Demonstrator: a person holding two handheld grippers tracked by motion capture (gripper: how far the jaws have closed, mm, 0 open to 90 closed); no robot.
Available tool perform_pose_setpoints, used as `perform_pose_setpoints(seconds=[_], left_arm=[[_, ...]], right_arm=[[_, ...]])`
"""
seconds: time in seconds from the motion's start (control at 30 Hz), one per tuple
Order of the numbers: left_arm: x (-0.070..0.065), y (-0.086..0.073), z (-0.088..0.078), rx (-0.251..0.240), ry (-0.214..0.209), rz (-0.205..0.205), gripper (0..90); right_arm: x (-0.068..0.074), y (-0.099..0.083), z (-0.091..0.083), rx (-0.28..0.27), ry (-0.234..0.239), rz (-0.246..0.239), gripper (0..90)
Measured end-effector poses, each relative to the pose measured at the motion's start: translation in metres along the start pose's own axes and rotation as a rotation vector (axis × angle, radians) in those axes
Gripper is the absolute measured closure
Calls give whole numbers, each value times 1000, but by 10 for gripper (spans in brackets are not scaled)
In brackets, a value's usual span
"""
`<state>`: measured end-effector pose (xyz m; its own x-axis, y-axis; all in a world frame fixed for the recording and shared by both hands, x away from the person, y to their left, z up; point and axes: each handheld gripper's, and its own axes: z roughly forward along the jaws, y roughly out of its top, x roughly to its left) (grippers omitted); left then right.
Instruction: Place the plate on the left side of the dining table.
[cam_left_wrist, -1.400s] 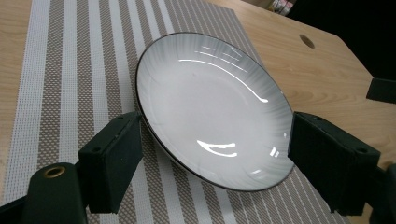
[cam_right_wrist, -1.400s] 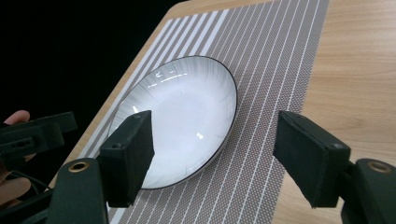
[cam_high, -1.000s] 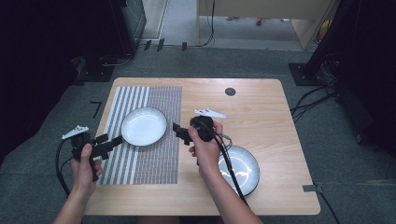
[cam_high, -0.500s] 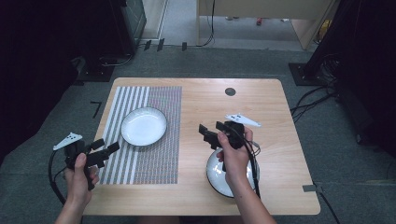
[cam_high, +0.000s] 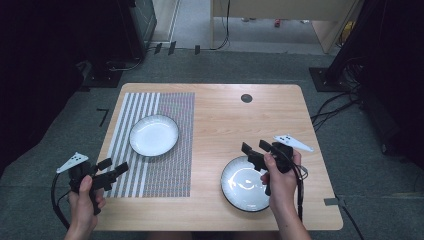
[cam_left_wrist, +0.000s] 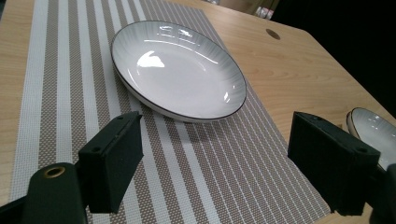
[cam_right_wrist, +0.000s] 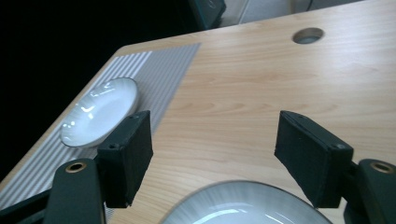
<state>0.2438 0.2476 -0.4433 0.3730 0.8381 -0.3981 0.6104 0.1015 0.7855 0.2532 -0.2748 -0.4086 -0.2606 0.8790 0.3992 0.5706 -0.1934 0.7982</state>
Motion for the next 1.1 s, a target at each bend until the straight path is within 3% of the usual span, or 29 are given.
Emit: perform_pose_setpoints(seconds=[0.47,0.63,1.1], left_arm=[[4,-20,-6,-5,37,-3,180],[8,-28,-5,-8,48,-24,180],[19,-47,-1,22,121,35,180]], right_arm=[[-50,-18,-37,-22,-96,18,272],[-69,-28,-48,-24,-133,25,272],[-117,-65,-68,0,-267,6,271]])
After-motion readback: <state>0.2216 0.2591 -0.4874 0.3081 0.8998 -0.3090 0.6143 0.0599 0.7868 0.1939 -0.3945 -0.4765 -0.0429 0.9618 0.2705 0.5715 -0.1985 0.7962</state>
